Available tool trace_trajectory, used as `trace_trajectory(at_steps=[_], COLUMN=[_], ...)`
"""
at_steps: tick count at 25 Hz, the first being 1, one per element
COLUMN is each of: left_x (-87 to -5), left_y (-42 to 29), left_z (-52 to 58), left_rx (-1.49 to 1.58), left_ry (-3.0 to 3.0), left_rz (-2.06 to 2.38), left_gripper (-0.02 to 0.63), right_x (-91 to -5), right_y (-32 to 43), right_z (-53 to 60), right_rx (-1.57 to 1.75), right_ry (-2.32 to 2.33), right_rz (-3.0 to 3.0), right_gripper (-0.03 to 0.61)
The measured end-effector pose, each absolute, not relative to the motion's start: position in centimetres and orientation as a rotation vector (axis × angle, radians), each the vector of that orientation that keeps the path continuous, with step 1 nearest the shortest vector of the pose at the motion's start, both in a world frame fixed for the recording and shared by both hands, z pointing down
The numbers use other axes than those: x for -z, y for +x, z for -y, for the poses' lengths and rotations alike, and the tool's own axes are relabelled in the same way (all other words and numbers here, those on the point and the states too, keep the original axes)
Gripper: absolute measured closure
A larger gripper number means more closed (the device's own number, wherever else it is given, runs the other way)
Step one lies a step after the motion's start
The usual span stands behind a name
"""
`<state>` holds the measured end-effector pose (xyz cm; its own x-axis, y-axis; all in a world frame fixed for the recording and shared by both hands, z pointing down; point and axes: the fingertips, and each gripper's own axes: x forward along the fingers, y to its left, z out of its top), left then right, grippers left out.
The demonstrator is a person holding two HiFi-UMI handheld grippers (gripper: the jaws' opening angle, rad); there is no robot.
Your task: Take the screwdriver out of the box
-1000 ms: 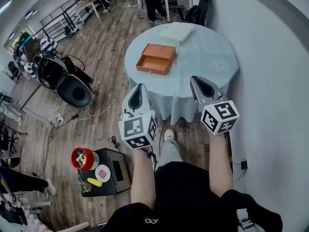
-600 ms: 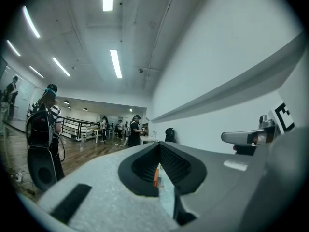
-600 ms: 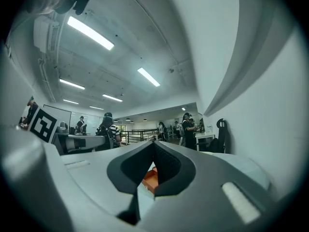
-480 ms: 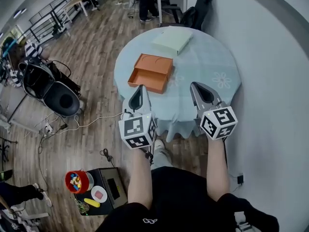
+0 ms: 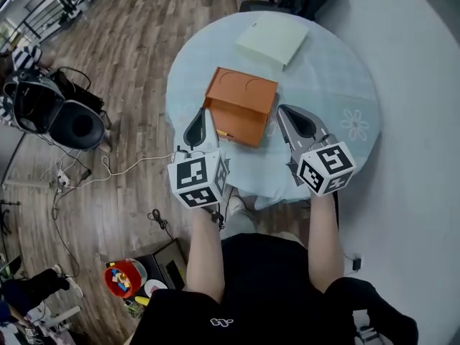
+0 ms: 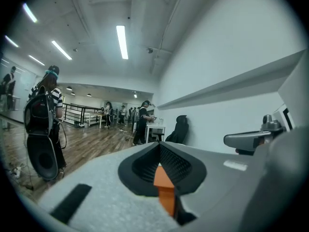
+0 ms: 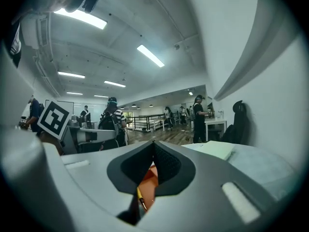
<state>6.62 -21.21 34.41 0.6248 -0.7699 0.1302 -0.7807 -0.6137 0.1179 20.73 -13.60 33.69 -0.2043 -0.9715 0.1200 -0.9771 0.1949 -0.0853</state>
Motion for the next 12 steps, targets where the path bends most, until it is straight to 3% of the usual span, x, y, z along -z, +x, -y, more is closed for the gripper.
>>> trace_trajectory(at_steps=[6,12], left_x=[-40.0,-42.9], left_y=[-0.2,1.3], left_z=[25.2,29.3], left_rx=[-0.142,-0.201], left_ry=[2.549,2.422], left_rz=[1.373,1.425], left_gripper=[0.611,0.611], right_x=[-37.9,-41.1], right_y=[12.5,14.0], right_z=[17.5,23.0], right_rx=[-0.208,-0.31], right_ry=[1.656,1.462], right_rz=[2.541,2.531], right_gripper=[0.566,0.566])
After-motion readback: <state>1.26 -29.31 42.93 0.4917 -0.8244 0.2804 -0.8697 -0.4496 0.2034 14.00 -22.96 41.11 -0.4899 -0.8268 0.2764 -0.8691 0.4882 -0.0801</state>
